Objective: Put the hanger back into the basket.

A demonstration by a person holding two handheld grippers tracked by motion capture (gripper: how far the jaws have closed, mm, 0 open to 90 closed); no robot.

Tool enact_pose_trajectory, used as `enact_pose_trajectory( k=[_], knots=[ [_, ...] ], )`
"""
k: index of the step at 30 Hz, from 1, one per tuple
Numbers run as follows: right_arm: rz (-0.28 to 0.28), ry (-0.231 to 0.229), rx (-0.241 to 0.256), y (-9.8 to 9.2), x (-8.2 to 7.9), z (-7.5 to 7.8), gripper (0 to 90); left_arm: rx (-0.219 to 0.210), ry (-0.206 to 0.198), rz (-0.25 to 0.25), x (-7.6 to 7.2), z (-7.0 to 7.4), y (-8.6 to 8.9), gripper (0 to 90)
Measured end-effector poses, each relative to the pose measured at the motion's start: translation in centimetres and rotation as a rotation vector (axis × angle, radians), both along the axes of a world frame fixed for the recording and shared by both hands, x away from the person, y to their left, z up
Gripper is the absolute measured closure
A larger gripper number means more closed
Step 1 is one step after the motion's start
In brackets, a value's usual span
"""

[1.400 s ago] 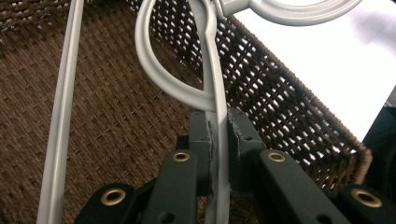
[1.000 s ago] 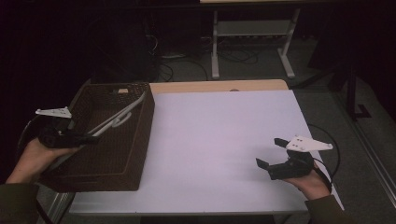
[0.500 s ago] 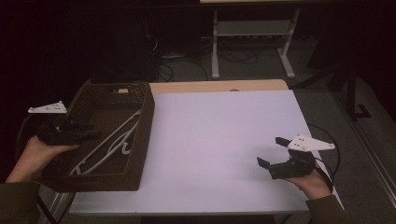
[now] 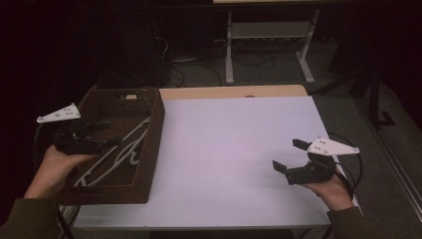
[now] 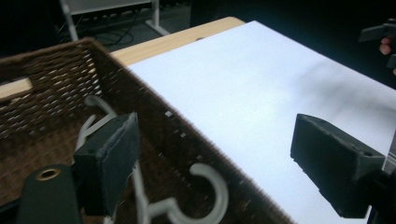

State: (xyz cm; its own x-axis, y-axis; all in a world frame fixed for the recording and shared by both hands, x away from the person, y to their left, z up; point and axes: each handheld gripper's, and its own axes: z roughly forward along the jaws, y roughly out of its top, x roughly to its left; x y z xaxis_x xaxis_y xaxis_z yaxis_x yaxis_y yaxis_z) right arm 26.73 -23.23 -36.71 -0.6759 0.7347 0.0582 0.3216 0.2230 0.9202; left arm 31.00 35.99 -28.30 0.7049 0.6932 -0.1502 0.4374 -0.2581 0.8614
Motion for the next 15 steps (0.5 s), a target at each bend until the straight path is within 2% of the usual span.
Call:
enact_pose_trajectory(
  k=[2, 3, 4, 12, 15],
  knots=[
    [0.003, -0.01, 0.006, 0.0, 0.1, 0.3, 0.9, -0.015, -0.012, -0.02, -0.1, -0.1, -1.2, 14.9],
    [0.003, -0.01, 0.006, 0.0, 0.1, 0.3, 0.9, -0.015, -0.012, -0.02, -0.1, -0.1, -1.2, 14.9],
    [0.0, -0.016, 0.015, 0.0, 0.2, 0.7, 0.9, -0.031, -0.019, -0.031, -0.2, -0.3, -1.9, 14.9],
    [0.007, -0.041, 0.044, 0.3, 0.7, 1.7, 0.9, -0.075, -0.052, -0.046, -0.4, -1.1, -4.4, 10.2],
    [0.008, -0.052, 0.056, 0.6, 0.9, 2.1, 0.9, -0.096, -0.076, -0.059, -0.6, -1.5, -5.5, 8.2]
  ],
)
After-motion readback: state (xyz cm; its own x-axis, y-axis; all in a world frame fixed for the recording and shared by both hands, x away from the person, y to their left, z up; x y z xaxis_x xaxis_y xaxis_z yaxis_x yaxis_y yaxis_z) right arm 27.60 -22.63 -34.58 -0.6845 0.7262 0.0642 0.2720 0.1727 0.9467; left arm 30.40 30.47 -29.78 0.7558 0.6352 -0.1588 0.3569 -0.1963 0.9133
